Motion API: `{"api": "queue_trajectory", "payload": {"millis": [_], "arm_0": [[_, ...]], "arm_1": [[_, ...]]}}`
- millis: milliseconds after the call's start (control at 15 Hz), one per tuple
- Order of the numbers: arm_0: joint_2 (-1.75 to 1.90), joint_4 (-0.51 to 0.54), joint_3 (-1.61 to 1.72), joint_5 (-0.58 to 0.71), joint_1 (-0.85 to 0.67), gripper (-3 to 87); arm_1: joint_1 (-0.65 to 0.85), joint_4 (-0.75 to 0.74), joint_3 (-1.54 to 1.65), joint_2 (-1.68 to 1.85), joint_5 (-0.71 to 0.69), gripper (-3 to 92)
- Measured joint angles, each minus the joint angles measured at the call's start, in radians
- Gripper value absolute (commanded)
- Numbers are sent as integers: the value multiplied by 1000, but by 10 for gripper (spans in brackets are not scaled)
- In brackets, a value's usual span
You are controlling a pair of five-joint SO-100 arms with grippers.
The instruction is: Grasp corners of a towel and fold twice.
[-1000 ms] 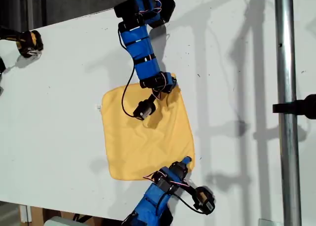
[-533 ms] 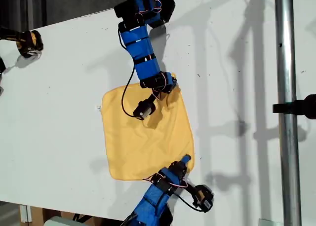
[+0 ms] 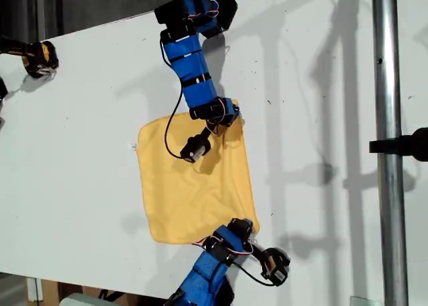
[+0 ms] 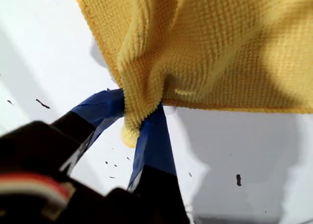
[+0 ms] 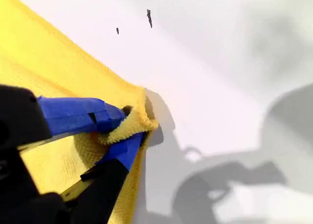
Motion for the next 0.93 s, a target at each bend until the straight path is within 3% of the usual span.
{"api": "queue_trajectory", "payload": {"millis": [400, 733, 933], "arm_0": [[0, 288, -327, 83, 78, -9], [0, 331, -480, 107, 183, -8], [98, 449, -483, 94, 150, -8]], "arm_1": [[-138, 115, -64, 75, 44, -1], [-328, 163, -229, 83, 48, -1], [-250, 176, -230, 189, 8, -1]]}}
